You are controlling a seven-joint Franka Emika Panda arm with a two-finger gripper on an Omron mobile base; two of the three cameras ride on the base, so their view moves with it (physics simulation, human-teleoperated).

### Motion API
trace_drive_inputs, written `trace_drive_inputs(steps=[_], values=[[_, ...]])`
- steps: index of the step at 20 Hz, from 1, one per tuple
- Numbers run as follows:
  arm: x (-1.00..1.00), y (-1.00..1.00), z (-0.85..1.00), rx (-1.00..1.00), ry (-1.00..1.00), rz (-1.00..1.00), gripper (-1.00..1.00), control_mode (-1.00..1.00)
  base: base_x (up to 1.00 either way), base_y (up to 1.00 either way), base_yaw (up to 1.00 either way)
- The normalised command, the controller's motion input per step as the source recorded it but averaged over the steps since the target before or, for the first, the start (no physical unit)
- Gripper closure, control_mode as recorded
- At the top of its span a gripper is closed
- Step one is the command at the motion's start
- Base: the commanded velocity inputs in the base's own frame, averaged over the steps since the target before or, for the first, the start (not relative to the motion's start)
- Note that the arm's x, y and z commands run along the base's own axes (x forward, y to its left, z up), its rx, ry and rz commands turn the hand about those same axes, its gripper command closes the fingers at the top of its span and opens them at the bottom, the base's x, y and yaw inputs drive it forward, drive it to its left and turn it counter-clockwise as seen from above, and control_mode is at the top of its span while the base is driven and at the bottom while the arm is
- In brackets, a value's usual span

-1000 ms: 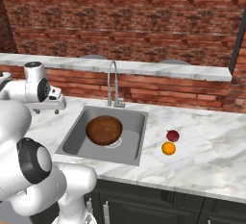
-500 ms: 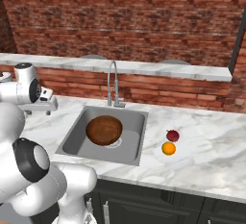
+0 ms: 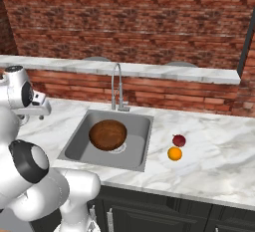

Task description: Remove the orange and pear from the sink. Then move the bowl and cup from the counter to the sink for washing.

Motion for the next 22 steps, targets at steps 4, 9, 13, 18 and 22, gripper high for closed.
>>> trace_drive_inputs(steps=[4, 9, 13, 18, 22], values=[[-0.07, 0.32, 0.0, 0.0, 0.0, 0.0, -1.0, -1.0, 0.0, 0.0, 0.0], [-0.08, 0.33, 0.0, 0.0, 0.0, 0.0, -1.0, -1.0, 0.0, 0.0, 0.0], [-0.08, 0.33, 0.0, 0.0, 0.0, 0.0, -1.0, -1.0, 0.0, 0.0, 0.0], [-0.06, 0.34, 0.0, 0.0, 0.0, 0.0, -1.0, -1.0, 0.0, 0.0, 0.0], [-0.06, 0.31, 0.0, 0.0, 0.0, 0.0, -1.0, -1.0, 0.0, 0.0, 0.0]])
